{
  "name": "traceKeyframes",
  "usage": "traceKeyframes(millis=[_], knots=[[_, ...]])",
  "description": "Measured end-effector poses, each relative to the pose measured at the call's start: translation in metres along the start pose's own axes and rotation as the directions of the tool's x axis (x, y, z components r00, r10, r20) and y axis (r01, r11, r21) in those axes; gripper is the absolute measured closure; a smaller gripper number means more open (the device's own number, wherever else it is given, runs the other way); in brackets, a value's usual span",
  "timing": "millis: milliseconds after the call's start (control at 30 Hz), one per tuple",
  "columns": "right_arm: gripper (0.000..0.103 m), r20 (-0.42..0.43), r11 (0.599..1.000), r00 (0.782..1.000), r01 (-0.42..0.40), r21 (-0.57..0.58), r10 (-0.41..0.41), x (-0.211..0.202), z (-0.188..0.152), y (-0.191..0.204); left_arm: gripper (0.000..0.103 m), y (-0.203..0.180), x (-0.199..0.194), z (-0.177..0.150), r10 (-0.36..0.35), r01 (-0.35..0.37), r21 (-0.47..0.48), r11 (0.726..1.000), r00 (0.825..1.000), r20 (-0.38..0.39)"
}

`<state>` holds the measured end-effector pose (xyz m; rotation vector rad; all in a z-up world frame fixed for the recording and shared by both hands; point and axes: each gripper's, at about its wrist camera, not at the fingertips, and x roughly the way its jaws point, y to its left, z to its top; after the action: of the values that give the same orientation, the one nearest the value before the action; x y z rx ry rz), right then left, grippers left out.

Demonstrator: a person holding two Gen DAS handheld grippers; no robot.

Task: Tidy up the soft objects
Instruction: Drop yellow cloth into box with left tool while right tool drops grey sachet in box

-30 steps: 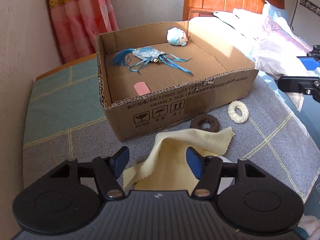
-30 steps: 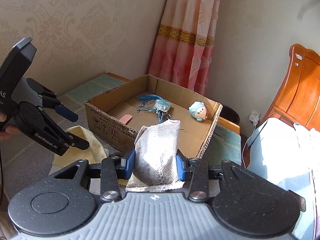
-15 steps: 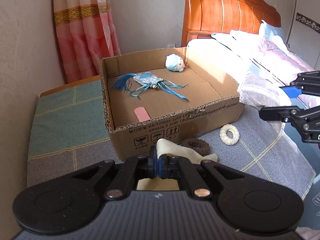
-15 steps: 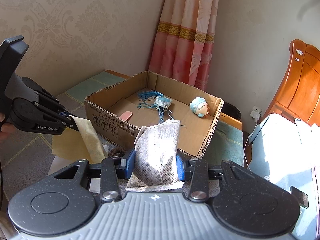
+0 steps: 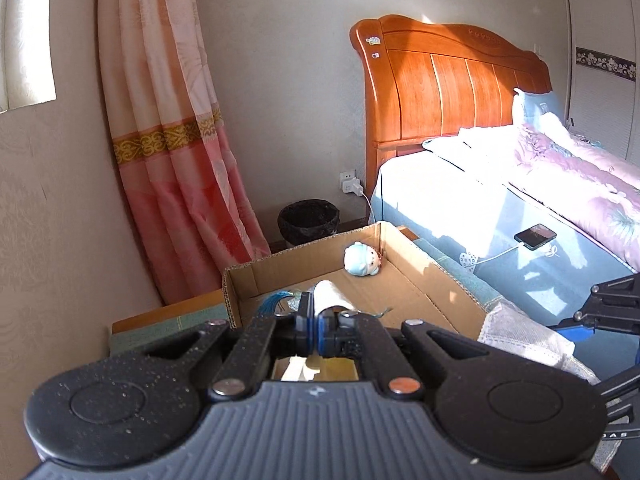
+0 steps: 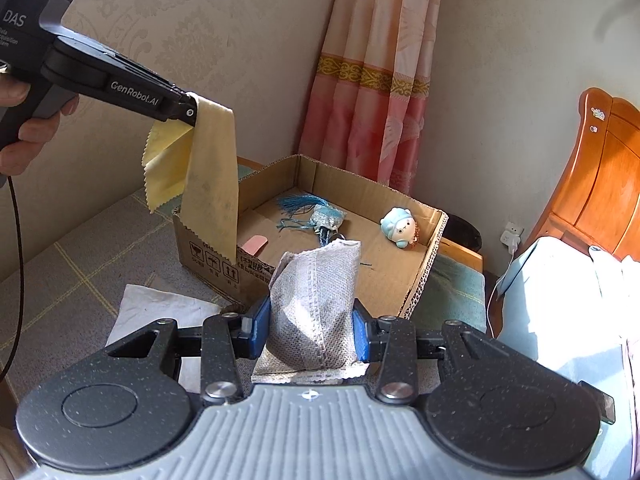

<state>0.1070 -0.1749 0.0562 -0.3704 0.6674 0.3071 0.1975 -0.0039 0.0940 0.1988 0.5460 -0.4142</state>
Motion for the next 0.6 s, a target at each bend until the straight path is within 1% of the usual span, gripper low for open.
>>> traceKeyframes(millis=[133, 167, 233, 267, 300, 367, 433, 500, 600], knots=[[0.058, 0.002, 1.000, 1.000, 0.006, -0.001, -0.006, -0.001, 0.002, -0.001, 0.102, 0.009, 0.035, 0.014, 0.040, -0.040, -0.025, 0.999, 0.999, -0.009], [0.058, 0.002, 1.000, 1.000, 0.005, -0.001, -0.005, -0.001, 0.002, -0.001, 0.096, 0.011, 0.043, 0.015, 0.053, -0.053, -0.029, 0.998, 0.999, -0.010], [0.058, 0.000, 1.000, 1.000, 0.007, 0.004, -0.007, 0.001, 0.002, -0.002, 0.081, 0.015, 0.057, 0.013, 0.080, -0.082, -0.052, 0.995, 0.996, -0.030], [0.058, -0.002, 1.000, 1.000, 0.008, 0.006, -0.008, 0.001, 0.002, -0.002, 0.056, 0.017, 0.063, 0.010, 0.085, -0.088, -0.062, 0.994, 0.995, -0.050], [0.058, -0.003, 1.000, 1.000, 0.009, 0.009, -0.009, 0.002, 0.003, -0.003, 0.027, 0.018, 0.066, 0.004, 0.087, -0.092, -0.078, 0.993, 0.995, -0.057], [0.058, -0.005, 1.000, 1.000, 0.011, 0.015, -0.011, 0.003, 0.004, -0.004, 0.007, 0.020, 0.061, -0.007, 0.104, -0.109, -0.108, 0.988, 0.993, -0.048], [0.058, -0.008, 1.000, 1.000, 0.012, 0.021, -0.012, 0.005, 0.006, -0.006, 0.007, 0.022, 0.052, -0.017, 0.097, -0.105, -0.129, 0.986, 0.993, -0.068], [0.058, -0.011, 1.000, 1.000, 0.016, 0.025, -0.016, 0.008, 0.008, -0.007, 0.006, 0.024, 0.041, -0.028, 0.088, -0.102, -0.170, 0.980, 0.992, -0.085], [0.058, -0.014, 0.999, 1.000, 0.017, 0.040, -0.016, 0.014, 0.013, -0.011, 0.005, 0.027, 0.019, -0.050, 0.102, -0.129, -0.229, 0.965, 0.987, -0.127]])
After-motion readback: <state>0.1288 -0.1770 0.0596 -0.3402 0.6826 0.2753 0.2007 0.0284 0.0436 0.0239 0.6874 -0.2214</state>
